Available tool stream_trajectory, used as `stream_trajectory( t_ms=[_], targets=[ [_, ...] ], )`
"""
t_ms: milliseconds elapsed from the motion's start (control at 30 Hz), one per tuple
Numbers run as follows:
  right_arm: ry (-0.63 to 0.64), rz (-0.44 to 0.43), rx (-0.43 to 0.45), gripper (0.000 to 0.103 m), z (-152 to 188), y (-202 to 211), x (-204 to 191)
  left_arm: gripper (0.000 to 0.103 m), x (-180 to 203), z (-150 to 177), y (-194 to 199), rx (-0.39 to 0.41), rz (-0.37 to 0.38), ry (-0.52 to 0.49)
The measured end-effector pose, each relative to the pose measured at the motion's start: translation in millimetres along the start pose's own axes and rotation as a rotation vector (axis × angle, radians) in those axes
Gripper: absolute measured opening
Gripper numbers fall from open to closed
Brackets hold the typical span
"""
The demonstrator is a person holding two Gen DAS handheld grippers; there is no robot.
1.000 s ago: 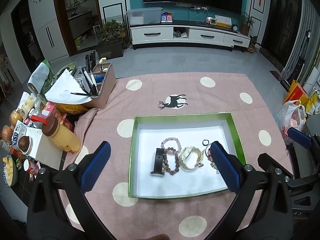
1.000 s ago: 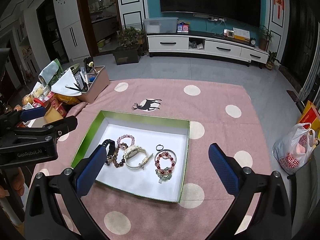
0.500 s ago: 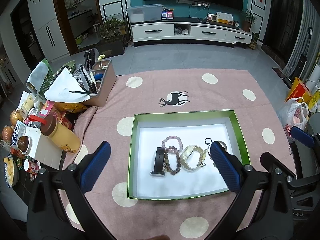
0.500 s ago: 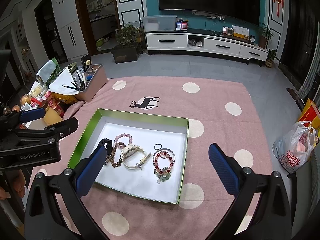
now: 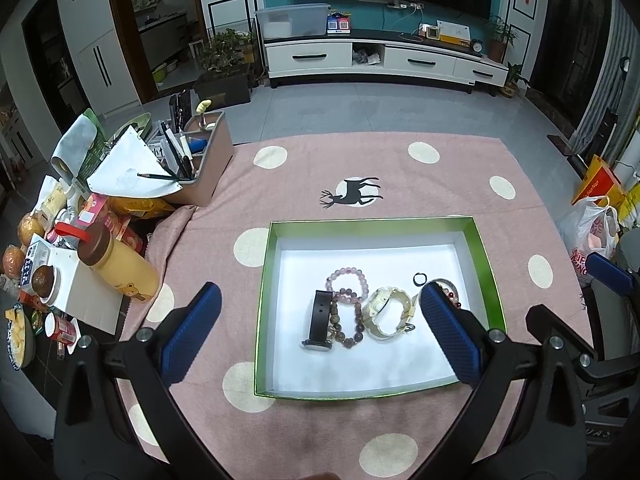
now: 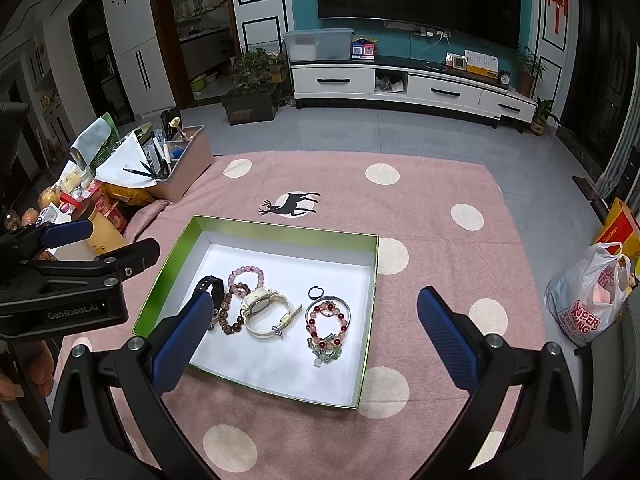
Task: Organize jewelry
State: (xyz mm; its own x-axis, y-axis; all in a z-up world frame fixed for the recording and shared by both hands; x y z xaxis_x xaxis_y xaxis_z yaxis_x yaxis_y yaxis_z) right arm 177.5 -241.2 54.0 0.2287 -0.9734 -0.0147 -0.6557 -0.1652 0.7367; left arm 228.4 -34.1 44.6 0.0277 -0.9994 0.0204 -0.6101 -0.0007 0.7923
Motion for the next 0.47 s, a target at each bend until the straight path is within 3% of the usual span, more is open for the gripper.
stream_trajectory(
  t_ms=[467],
  targets=[
    [0.0, 0.003, -0.001, 0.102, 0.5, -1.4, -0.1, 0.101, -2.4, 2.7, -6.7, -0.014, -0.015, 0.004]
  ],
)
Point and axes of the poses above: each gripper's, at about its wrist camera, not at the fingertips, and y roughly against the way its jaws point, x to its right, z to its underside, the point moved 6 cm from there along -y, roughly the way its jaws point, and after that the axes turned 5 degrees about y, right-handed, at the moved point
